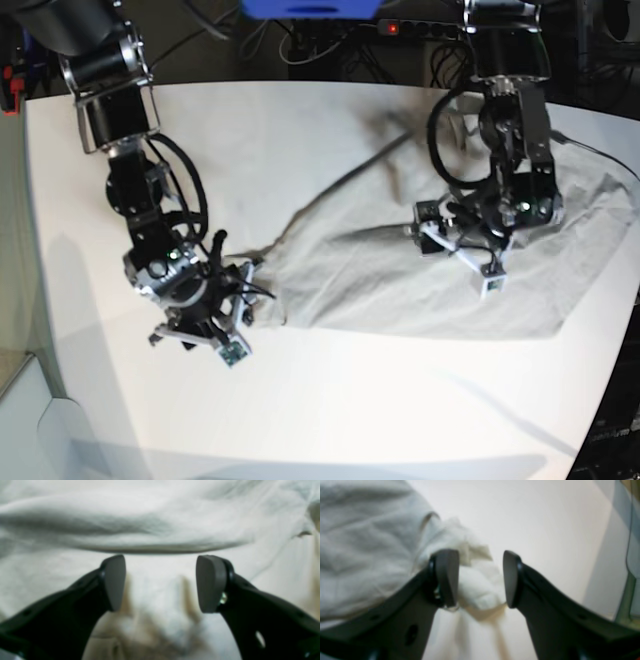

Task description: Layout the t-shirt on the table in an organized manner, then fold the t-shirt properly

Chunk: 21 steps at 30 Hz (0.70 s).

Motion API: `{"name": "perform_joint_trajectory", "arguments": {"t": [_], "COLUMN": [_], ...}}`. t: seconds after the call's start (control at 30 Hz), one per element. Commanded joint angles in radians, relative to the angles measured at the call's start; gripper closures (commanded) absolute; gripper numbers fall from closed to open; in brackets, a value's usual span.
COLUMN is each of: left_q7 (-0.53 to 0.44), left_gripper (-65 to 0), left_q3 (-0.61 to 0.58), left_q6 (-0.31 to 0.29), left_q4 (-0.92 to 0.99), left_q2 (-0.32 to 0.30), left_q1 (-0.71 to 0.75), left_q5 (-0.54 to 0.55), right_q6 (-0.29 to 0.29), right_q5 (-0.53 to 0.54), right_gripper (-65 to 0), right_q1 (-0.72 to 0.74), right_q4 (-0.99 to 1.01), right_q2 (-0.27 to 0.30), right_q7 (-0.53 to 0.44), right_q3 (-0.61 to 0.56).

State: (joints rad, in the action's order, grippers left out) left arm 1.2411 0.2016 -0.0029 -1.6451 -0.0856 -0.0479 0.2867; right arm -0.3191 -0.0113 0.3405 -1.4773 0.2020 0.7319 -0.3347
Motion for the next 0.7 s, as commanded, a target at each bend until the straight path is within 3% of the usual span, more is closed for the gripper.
{"name": "perform_joint_trajectory", "arguments": {"t": [0.0,0.17,0.4,0.53,0.67], "left_q7": [0.004,0.004,0.004,-0.027,-0.079], "left_gripper": [-43.0,-43.0,-43.0,-43.0,-43.0], "left_q3": [0.009,0.008,0.017,0.016,0.016], "left_q6": [0.004,0.001,-0.001,-0.001,-0.001], "left_q4": [-0.016,0.009,0.069,0.084,0.116], "left_q2": [-0.015,-0.053,-0.095,-0.104,-0.138], "left_q1": [0.015,0.036,0.032,0.029,0.035], "left_q5": [-0.036,-0.134,-0.148,-0.152,-0.151], "right_q6": [-0.018,-0.018,-0.027,-0.128,-0.136], "right_q5": [0.004,0.004,0.006,0.006,0.006], "right_gripper": [-29.8,-29.9,-30.6,-34.7,-35.5], "right_q1": [0.025,0.053,0.093,0.101,0.104], "right_q4": [-0.019,0.019,0.182,0.214,0.229], "right_q2": [0.006,0.012,-0.012,-0.022,-0.039], "right_q7": [-0.033,-0.116,-0.153,-0.171,-0.171], "right_q3": [0.006,0.001,0.001,0.003,0.006]}}
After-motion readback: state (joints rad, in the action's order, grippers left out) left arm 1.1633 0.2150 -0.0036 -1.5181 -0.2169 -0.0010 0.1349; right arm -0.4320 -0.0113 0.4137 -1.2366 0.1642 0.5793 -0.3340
